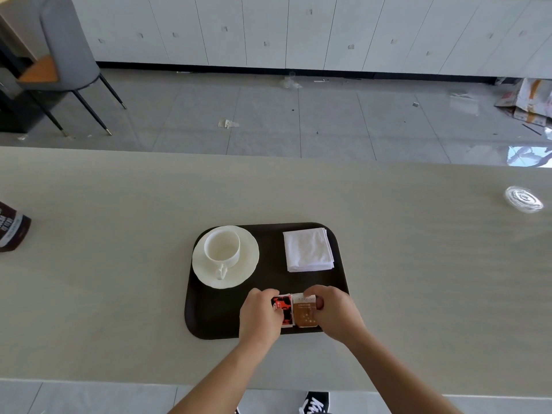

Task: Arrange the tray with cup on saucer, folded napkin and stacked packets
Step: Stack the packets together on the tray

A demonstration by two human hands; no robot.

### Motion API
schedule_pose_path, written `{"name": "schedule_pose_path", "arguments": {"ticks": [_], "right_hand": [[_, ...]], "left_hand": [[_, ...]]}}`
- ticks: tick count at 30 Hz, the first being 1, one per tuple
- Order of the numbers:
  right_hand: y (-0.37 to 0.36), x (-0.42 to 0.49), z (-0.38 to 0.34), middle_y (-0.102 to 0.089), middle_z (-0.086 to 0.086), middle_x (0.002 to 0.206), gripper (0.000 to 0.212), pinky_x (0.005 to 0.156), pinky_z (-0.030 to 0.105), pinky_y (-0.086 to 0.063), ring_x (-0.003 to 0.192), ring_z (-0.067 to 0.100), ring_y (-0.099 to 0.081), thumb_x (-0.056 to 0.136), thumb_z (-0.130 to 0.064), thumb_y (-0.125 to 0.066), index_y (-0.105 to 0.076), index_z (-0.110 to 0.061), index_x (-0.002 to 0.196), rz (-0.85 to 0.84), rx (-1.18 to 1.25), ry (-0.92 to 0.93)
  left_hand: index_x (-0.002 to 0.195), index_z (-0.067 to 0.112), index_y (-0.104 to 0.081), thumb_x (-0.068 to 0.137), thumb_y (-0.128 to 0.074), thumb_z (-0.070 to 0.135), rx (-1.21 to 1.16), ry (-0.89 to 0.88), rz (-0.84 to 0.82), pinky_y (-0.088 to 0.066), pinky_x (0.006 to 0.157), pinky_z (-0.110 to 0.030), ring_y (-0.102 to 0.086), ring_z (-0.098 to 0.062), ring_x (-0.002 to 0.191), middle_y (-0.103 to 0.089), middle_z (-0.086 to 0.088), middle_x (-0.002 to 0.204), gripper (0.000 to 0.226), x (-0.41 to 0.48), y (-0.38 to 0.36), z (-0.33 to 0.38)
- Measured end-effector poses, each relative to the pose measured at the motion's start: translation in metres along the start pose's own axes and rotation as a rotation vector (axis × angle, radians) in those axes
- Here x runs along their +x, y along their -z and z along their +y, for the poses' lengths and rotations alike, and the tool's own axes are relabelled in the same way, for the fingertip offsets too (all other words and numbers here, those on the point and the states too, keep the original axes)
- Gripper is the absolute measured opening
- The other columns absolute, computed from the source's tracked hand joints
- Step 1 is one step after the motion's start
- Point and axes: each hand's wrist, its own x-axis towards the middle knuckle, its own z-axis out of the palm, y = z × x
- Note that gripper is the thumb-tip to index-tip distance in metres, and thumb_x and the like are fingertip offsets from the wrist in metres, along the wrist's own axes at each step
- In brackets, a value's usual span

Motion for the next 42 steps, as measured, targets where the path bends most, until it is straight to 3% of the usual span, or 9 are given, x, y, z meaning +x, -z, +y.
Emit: {"name": "schedule_pose_path", "arguments": {"ticks": [3,11,20,28,42], "right_hand": [[-0.0001,-0.0005,-0.0006,-0.06,-0.002,0.11,0.039,0.071,0.021,-0.055,0.098,0.015,-0.061,0.086,-0.015,-0.068,-0.066,-0.031,0.121,-0.016,0.007,-0.01],[-0.002,-0.0018,0.0018,-0.051,-0.007,0.098,0.033,0.057,0.01,-0.04,0.087,0.01,-0.056,0.09,-0.017,-0.066,-0.069,-0.033,0.118,0.004,-0.04,0.022],[-0.0031,-0.0017,0.0023,-0.051,-0.006,0.105,0.035,0.064,0.015,-0.048,0.093,0.012,-0.056,0.091,-0.015,-0.066,-0.066,-0.034,0.12,0.004,-0.056,0.016],[-0.0028,-0.0024,0.0012,-0.049,-0.006,0.102,0.035,0.058,0.013,-0.042,0.091,0.013,-0.056,0.091,-0.013,-0.065,-0.067,-0.033,0.119,0.003,-0.053,0.016],[-0.0067,-0.0034,0.0024,-0.045,-0.007,0.104,0.037,0.061,0.015,-0.049,0.093,0.012,-0.055,0.09,-0.017,-0.061,-0.063,-0.037,0.122,0.027,0.016,0.005]], "left_hand": [[0.126,0.024,-0.062,0.088,-0.068,0.022,-0.001,-0.012,-0.007,-0.041,0.075,-0.012,-0.061,-0.011,0.096,-0.059,0.001,0.111,0.038,-0.0006,0.0007,-0.0001],[0.128,0.024,-0.061,0.089,-0.067,0.022,0.007,-0.021,-0.014,-0.045,0.08,-0.016,-0.062,-0.013,0.098,-0.058,0.0,0.114,0.04,-0.0003,0.0007,-0.0006],[0.131,0.023,-0.057,0.091,-0.065,0.023,0.001,-0.021,-0.016,-0.045,0.079,-0.016,-0.062,-0.014,0.099,-0.056,-0.001,0.116,0.041,0.0001,-0.0009,-0.0005],[0.131,0.024,-0.058,0.091,-0.064,0.022,-0.016,-0.009,-0.019,-0.047,0.08,-0.019,-0.061,-0.014,0.097,-0.056,-0.002,0.114,0.041,0.0009,-0.0017,-0.0013],[0.132,0.02,-0.055,0.09,-0.061,0.023,-0.079,0.044,-0.016,-0.044,0.073,-0.016,-0.058,-0.01,0.092,-0.056,-0.001,0.113,0.043,-0.001,0.0013,-0.001]]}}
